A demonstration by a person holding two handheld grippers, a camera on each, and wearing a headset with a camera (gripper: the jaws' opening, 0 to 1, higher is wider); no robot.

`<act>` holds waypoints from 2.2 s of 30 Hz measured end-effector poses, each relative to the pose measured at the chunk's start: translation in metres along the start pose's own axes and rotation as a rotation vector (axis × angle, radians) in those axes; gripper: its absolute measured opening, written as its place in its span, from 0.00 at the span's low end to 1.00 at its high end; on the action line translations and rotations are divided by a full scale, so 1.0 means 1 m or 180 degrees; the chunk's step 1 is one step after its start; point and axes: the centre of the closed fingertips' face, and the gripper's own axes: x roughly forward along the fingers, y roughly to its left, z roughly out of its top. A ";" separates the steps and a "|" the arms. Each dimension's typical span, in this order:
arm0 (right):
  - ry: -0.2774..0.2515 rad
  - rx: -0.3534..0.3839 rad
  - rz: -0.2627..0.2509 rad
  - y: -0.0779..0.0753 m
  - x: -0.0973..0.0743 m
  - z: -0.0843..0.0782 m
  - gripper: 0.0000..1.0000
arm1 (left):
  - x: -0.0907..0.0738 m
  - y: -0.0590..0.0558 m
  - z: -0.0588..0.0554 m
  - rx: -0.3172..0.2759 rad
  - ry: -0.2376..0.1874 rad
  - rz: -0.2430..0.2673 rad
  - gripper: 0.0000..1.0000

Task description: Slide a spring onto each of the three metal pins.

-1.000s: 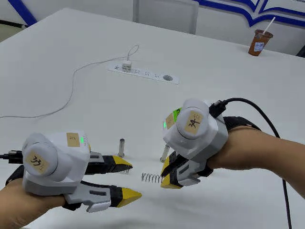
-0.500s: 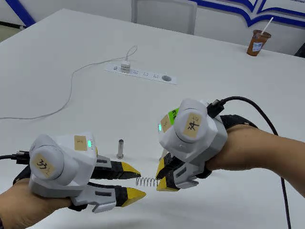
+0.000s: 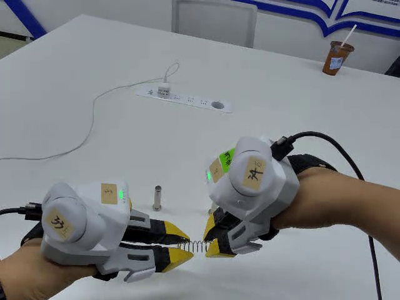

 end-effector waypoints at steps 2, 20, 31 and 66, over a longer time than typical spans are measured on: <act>0.0001 -0.0010 0.0001 0.000 0.000 0.000 0.12 | 0.000 -0.001 0.000 0.0005 0.0003 -0.0013 0.12; 0.0036 0.0083 0.0056 0.003 0.005 -0.009 0.15 | -0.001 -0.006 0.008 0.0023 -0.0087 -0.0117 0.10; -0.0030 0.0081 0.0019 0.001 -0.003 -0.002 0.12 | 0.001 -0.003 0.005 -0.0008 -0.0075 -0.0082 0.10; -0.0158 0.0002 0.0021 0.004 -0.012 0.033 0.12 | 0.007 -0.004 -0.003 -0.0051 -0.0042 -0.0091 0.11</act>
